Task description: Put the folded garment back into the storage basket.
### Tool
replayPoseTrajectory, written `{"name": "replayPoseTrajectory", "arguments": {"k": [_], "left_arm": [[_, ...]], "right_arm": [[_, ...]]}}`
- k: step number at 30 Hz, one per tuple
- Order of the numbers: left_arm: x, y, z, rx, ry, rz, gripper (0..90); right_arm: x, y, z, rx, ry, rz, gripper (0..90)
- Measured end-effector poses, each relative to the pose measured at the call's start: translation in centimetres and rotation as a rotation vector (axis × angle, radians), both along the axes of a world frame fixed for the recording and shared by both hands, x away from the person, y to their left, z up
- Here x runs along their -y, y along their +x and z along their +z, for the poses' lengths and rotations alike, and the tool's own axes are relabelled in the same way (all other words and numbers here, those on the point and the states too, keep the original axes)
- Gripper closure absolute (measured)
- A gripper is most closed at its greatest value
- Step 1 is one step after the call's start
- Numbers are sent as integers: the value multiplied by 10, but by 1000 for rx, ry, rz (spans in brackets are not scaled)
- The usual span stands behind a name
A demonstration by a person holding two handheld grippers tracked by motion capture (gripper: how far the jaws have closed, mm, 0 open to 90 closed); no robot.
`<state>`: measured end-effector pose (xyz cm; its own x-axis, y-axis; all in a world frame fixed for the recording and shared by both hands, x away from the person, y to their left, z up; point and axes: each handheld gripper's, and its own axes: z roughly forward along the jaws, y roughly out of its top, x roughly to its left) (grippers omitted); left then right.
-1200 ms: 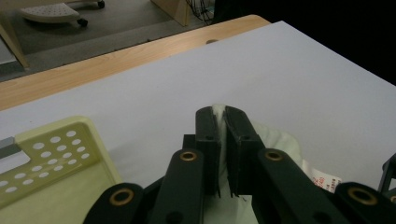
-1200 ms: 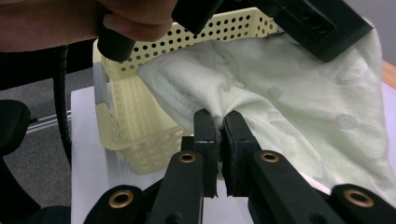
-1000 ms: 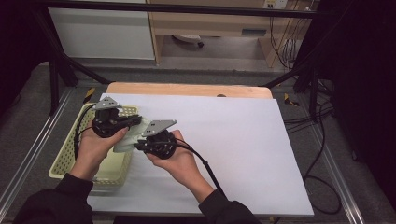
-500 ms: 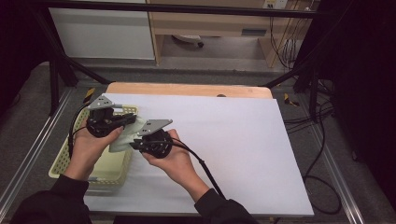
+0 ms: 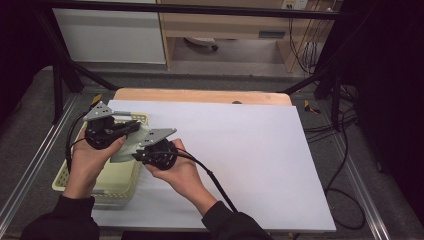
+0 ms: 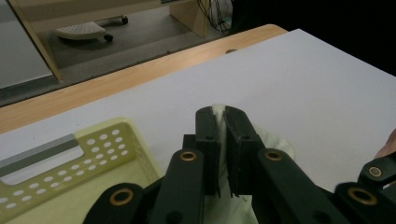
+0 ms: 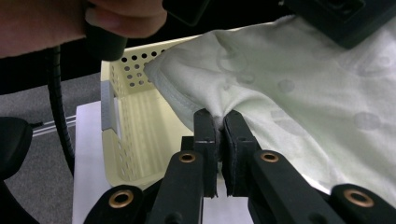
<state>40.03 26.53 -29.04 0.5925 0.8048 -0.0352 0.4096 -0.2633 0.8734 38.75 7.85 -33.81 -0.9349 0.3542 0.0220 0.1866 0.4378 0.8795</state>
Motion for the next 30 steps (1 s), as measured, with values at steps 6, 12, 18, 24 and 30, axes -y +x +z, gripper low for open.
{"name": "replayPoseTrajectory", "arguments": {"k": [6, 12, 18, 24, 30], "left_arm": [[-10, 0, -3, -8, -29, 6, 847], [-14, 1, -4, -5, -34, 12, 847], [-18, 1, -6, -6, -31, 21, 847], [-25, 0, -7, 1, -38, 36, 847], [-36, 3, -12, -5, -52, 64, 847]], "right_arm": [[-8, -1, 0, 4, -12, 5, 860], [-22, -1, -1, 6, -22, 16, 860], [-32, 1, -3, 10, -27, 21, 860], [-35, 4, -4, 9, -22, 19, 860], [-39, 7, -7, 11, -18, 21, 860]]}}
